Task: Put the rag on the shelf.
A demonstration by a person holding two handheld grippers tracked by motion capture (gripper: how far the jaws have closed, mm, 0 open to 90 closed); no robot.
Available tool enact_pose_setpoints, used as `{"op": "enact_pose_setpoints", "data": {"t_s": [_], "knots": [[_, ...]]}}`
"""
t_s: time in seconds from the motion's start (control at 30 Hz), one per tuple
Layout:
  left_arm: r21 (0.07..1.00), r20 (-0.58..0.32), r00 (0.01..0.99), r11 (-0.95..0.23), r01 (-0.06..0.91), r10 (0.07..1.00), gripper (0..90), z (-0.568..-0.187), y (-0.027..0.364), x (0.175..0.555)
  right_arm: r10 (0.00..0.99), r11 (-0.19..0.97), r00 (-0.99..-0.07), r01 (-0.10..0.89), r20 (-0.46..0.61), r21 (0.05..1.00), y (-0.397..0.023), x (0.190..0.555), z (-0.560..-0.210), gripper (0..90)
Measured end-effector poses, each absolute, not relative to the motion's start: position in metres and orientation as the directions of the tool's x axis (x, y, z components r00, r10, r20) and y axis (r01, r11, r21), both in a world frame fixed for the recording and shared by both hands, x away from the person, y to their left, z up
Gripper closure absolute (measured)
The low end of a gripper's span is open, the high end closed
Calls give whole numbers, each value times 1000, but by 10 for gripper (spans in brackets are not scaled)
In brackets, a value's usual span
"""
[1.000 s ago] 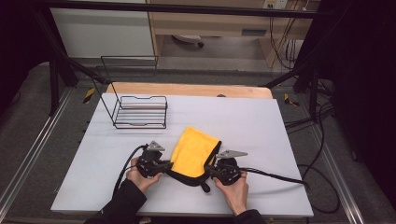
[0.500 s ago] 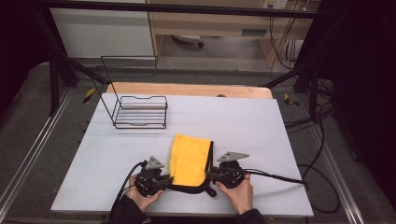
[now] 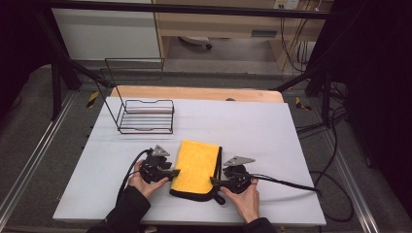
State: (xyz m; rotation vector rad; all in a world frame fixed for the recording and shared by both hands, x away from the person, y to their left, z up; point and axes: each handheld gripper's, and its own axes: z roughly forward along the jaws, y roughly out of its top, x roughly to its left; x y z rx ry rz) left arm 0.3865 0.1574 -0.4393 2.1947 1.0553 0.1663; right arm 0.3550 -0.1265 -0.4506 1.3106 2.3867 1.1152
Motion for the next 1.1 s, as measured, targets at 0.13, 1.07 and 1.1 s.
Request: {"op": "enact_pose_setpoints", "data": {"t_s": [0.13,1.07,1.1], "knots": [[643,-207,667,-414,644,716,664,-442,157,381,791,303,-577,657,203,691,-125,353,-452,501],[618,-202,638,-409,672,743,875,-432,167,342,698,326,-643,677,314,660,-115,352,-445,793],[621,-197,642,-413,667,741,873,-433,167,342,700,327,-642,677,312,660,-115,353,-446,784]]}}
